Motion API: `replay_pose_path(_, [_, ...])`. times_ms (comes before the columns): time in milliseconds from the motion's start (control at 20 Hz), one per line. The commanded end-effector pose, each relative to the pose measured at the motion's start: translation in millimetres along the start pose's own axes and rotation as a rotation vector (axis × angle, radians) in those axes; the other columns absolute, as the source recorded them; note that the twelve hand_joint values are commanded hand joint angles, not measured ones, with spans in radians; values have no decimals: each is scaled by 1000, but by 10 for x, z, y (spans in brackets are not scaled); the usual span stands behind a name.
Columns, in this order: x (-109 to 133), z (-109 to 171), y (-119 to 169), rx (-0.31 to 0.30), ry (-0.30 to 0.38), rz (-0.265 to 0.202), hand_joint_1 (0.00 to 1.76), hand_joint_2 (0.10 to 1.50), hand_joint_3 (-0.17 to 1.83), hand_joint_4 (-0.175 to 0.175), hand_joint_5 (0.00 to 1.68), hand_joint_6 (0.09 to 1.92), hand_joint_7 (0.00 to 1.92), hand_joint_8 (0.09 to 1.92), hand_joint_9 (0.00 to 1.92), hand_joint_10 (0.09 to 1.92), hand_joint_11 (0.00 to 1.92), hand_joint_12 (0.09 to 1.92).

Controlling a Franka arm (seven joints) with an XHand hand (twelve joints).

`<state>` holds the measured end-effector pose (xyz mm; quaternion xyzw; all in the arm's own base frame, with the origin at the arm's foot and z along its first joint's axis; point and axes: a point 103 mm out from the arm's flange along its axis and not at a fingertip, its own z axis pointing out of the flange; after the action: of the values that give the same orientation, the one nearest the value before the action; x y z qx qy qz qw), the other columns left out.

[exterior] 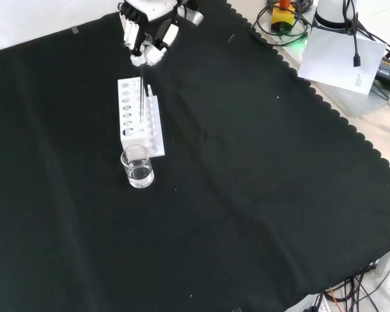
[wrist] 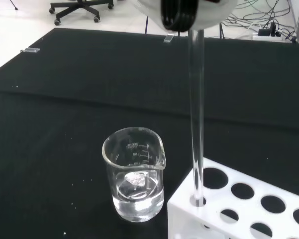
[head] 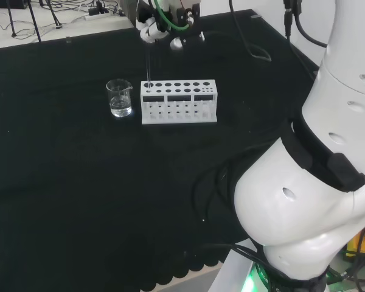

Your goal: Put the glass rod back on the white test tube rack.

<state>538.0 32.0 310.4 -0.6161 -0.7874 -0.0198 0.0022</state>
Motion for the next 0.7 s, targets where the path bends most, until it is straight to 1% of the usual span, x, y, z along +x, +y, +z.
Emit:
replay_pose_path(50, [63,176,46,18,18,-8,1302,905,307,-175,1122,522,1147,1084,1672,852,1678,756])
replay_pose_path(400, [49,313,122,33,23,-6,1302,904,309,-175,1123,521,1148,1084,1671,851,1678,756])
replay_pose_path(700, [-12,456,219,52,22,-2,1302,903,311,-175,1122,522,1149,1082,1671,852,1677,757])
